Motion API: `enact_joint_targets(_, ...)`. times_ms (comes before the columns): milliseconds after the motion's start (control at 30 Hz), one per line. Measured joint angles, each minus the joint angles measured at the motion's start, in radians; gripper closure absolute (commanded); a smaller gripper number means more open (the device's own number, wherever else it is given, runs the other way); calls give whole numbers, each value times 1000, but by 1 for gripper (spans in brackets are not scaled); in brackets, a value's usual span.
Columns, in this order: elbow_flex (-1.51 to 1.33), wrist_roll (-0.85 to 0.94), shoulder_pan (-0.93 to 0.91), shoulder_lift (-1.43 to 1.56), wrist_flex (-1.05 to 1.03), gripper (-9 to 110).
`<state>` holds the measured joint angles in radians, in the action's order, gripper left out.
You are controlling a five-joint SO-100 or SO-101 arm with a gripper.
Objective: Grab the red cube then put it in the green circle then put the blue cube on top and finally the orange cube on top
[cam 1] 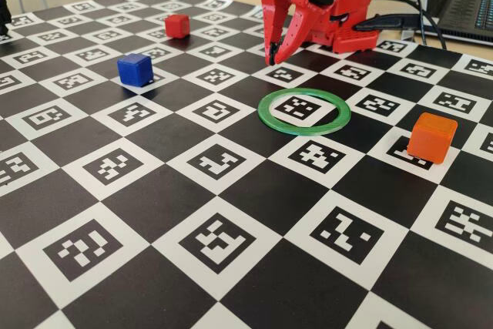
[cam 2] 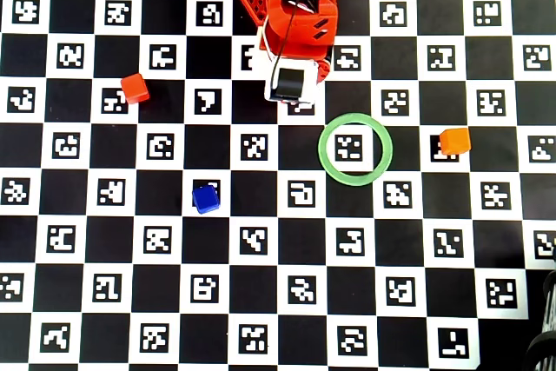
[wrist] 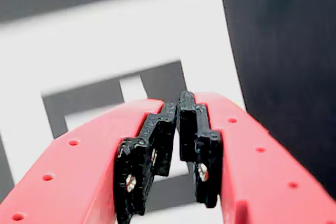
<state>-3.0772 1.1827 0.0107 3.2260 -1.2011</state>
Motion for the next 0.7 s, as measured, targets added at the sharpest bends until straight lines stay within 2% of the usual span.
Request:
enact_joint_targets(133,238,-135,-48,-311,28,107)
enact_joint_targets(400,896,-293,-221,-839,-138,105)
enact_joint_targets(533,1150,-331,-364,-1015,-256,100)
enact_joint_targets(700,1347,-270,-583,-1177,-391,85)
